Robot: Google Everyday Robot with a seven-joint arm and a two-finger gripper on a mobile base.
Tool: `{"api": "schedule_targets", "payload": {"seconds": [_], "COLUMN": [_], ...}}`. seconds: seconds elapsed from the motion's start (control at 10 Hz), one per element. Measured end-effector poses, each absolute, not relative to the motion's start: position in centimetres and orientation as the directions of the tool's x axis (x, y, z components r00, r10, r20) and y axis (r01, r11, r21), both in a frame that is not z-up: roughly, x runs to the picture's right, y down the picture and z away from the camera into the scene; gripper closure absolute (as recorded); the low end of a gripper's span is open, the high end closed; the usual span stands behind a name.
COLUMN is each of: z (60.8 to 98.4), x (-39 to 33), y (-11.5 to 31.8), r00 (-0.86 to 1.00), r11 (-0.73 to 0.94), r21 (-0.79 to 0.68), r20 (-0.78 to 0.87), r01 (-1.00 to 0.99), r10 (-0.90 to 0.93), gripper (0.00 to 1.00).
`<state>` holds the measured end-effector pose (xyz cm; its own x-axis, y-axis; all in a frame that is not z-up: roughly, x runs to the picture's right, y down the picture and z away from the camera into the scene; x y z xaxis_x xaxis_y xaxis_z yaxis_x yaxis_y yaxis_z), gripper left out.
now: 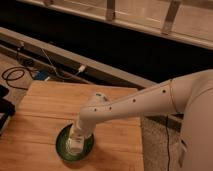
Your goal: Place the bottle in the ceramic bowl
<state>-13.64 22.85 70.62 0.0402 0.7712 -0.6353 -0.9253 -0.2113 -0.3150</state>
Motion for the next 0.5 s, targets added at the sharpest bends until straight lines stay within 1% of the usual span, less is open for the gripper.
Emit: {"api": "schedule_targets", "payload": {"seconds": [0.5], "z": [70.63], "x": [-13.59], "y": [22.85], "r00": [0.039], "r11": [-0.212], "r21": [-0.314], "r20": [-0.635], "r01": [-0.925], "r10": [0.771], "gripper": [0.20]}}
